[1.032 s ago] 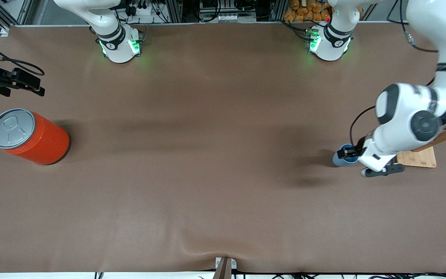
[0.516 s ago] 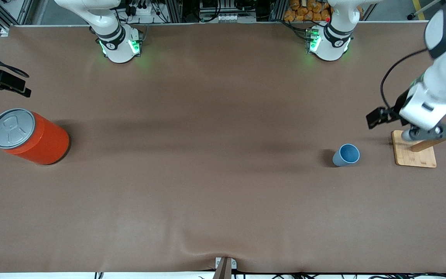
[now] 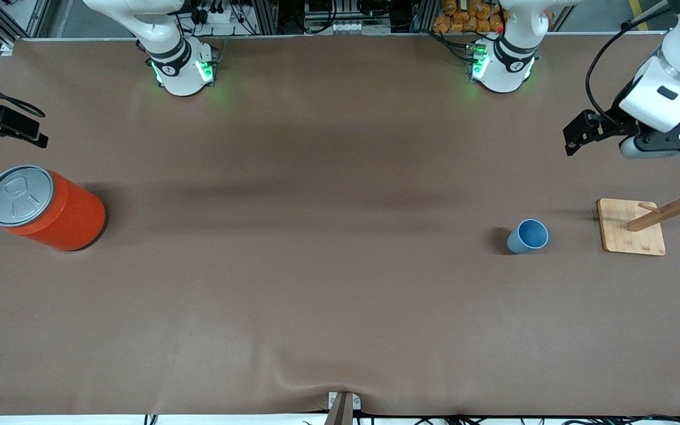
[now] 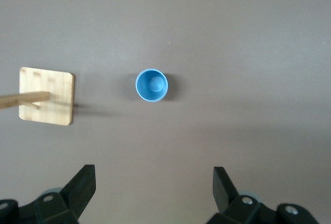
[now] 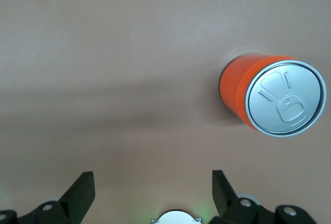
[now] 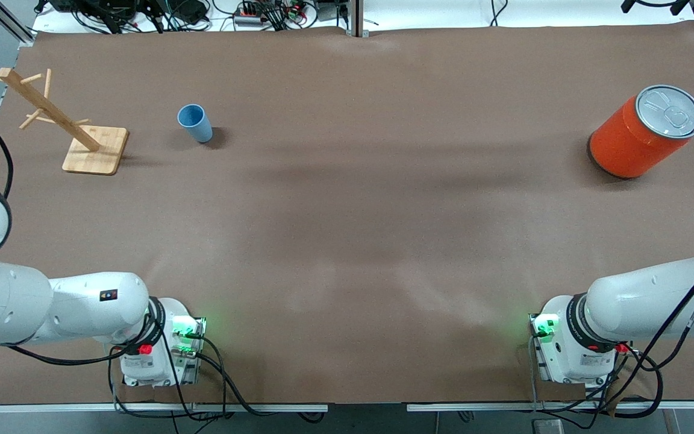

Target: Flip cup

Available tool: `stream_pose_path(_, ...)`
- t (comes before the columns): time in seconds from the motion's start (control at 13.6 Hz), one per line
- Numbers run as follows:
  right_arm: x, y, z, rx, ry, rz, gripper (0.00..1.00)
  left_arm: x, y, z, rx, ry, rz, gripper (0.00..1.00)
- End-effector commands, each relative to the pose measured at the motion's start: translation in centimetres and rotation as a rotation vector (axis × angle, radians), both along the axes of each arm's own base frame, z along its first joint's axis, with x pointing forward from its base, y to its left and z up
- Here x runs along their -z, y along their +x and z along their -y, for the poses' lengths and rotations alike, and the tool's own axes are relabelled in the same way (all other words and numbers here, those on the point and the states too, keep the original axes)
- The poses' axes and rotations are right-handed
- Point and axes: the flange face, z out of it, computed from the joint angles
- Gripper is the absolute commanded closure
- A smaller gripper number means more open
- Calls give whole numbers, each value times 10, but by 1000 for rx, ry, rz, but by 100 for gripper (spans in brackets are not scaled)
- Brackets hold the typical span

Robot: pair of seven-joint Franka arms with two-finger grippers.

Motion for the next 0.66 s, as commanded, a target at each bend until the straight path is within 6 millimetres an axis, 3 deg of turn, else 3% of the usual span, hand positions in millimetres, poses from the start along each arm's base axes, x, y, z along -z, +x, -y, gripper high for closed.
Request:
stream_pose_path(0.0, -11, -3, -8, -10, -6, 11, 0, -8, -5, -12, -4, -31, -8, 0)
stream_pose_path(0.29, -4, -3, -3, 9, -6, -11, 0, -24, 1, -16, 48, -26, -26, 0)
stream_pose_path(0.59, 7, 1, -1, 10, -6, -14, 0, -22, 1, -18, 46, -20, -39, 0)
